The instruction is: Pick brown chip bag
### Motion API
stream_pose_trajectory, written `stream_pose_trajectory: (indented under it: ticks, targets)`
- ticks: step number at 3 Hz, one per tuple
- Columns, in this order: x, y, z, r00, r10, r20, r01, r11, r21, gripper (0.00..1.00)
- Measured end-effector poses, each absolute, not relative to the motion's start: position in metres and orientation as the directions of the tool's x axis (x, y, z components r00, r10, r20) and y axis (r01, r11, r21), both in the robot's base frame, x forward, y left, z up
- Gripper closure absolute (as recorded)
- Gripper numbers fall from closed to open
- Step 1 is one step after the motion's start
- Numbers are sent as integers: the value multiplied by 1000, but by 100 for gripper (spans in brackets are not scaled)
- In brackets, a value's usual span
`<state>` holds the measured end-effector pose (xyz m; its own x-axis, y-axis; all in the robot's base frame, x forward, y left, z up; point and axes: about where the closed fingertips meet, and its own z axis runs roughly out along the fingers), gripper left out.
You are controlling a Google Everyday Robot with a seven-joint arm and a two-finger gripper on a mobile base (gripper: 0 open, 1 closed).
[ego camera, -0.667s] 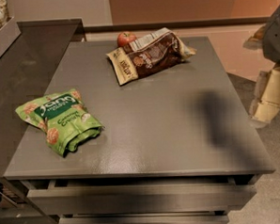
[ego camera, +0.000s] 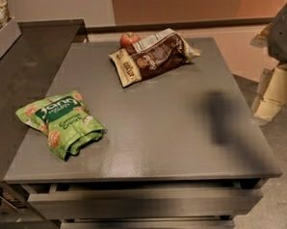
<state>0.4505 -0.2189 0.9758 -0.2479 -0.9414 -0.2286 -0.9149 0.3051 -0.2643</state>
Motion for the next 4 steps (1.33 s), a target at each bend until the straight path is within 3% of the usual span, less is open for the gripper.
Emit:
stream_pose_trajectory:
  ticks: [1,4]
  targets:
    - [467,-224,973,-282,-921,-268,-894,354,-274,0]
    - [609,-248,932,-373,-773,-513,-781,560,-276,0]
